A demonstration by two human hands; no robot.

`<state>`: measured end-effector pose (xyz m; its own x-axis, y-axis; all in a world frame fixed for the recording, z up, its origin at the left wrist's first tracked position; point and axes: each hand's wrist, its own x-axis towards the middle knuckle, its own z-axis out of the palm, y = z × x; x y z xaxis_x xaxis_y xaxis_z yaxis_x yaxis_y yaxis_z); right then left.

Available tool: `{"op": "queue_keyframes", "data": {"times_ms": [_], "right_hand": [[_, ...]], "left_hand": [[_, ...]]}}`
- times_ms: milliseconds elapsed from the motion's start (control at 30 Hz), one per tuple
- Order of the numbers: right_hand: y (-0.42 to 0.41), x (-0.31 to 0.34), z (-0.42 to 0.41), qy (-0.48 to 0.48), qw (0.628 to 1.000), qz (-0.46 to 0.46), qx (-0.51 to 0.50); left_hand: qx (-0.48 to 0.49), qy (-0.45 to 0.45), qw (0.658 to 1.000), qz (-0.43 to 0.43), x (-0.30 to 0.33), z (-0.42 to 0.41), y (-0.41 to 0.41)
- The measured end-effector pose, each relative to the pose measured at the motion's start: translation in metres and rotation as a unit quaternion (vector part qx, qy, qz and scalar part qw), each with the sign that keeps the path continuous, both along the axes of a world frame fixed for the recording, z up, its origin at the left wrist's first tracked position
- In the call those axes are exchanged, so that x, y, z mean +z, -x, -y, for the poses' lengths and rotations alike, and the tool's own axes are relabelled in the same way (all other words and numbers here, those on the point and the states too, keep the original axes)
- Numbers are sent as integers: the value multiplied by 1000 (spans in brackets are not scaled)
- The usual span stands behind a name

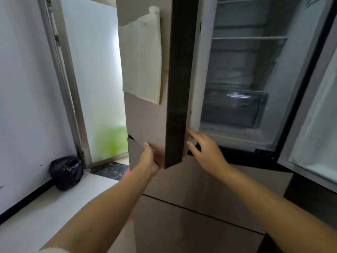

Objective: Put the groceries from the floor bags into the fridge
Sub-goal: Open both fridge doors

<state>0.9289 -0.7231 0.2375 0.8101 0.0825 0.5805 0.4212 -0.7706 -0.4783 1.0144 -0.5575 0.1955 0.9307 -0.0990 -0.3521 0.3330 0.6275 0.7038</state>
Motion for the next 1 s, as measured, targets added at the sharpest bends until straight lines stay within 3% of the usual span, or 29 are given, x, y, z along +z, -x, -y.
{"op": "queue_keyframes", "data": {"times_ms": [100,233,300,333,400,467,567,633,767,867,1000], "right_hand": [[4,9,-8,6,998,58,13],[2,23,-24,-81,995,42,27],[-5,29,-33,-67,997,21,41],[-9,33,-40,-56,997,12,53],[-22,39,-58,-37,995,2,87],[-37,40,-86,-4,994,2,109],[-53,28,-130,50,993,74,71],[-57,19,-152,74,986,129,68],[-66,19,-171,112,974,135,146],[-79,23,-175,129,976,103,145],[-94,31,-193,171,972,92,130]], "left_hand": [[-21,-100,995,22,6,-37,16],[17,-160,987,11,25,-90,23],[106,-178,978,34,49,-119,28],[184,-213,957,68,65,-130,33],[340,-299,870,197,103,-144,49],[416,-404,732,357,137,-141,76],[367,-582,525,501,160,-130,90],[305,-679,457,487,157,-131,75],[315,-724,426,441,141,-167,29],[341,-682,441,474,133,-205,0],[322,-686,466,457,132,-237,-22]]}}
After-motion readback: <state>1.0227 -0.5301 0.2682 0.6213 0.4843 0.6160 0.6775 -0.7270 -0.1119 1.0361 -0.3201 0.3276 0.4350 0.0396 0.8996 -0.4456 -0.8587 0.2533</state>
